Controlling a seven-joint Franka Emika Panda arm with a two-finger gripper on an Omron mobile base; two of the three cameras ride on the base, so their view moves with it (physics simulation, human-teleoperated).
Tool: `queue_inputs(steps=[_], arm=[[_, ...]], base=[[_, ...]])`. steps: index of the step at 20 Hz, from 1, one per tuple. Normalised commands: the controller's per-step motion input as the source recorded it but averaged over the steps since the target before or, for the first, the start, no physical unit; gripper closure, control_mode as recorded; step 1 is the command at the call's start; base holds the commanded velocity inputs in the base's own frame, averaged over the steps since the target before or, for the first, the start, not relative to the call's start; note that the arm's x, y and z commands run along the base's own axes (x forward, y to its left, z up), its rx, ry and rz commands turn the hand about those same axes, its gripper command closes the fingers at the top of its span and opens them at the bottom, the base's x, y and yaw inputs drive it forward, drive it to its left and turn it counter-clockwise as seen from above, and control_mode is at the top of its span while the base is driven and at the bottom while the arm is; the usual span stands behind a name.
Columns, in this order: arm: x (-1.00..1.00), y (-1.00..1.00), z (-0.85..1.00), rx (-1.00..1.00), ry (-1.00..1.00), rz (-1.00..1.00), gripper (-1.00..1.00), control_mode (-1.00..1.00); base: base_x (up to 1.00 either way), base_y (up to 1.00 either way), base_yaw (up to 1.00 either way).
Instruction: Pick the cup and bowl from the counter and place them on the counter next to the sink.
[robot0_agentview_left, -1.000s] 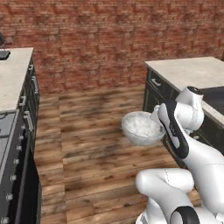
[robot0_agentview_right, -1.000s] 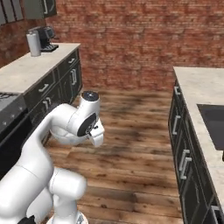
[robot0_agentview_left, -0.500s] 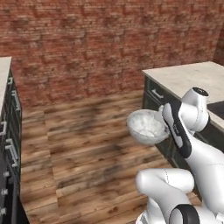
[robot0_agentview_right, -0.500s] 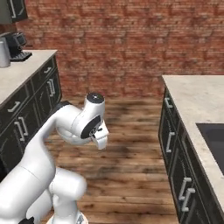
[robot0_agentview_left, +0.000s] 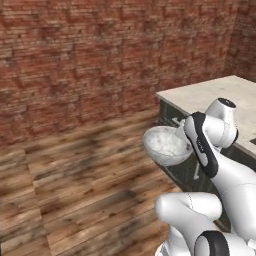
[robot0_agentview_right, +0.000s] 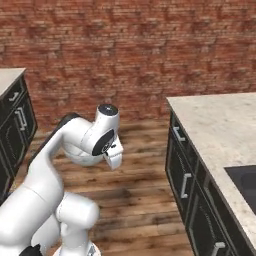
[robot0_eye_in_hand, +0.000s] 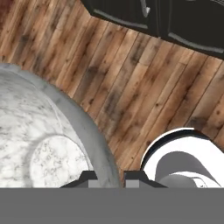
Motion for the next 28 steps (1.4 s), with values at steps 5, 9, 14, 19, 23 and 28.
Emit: queue_inputs(steps=[5,9,14,19,23,28], arm=[[0.0,0.0,0.0,0.0,0.0,0.0,1.0,1.0],[0.0,0.0,0.0,0.0,0.0,0.0,1.0,1.0],[0.0,0.0,0.0,0.0,0.0,0.0,1.0,1.0],[0.0,0.0,0.0,0.0,0.0,0.0,1.0,1.0],[0.0,0.0,0.0,0.0,0.0,0.0,1.0,1.0],[0.0,0.0,0.0,0.0,0.0,0.0,1.0,1.0]], base=[[0.94,0.03,-0.62],[0.64,0.0,-0.76],[0.4,0.0,-0.84],[0.2,0.0,-0.91],[0.21,0.0,-0.9],[0.38,0.43,-0.6]])
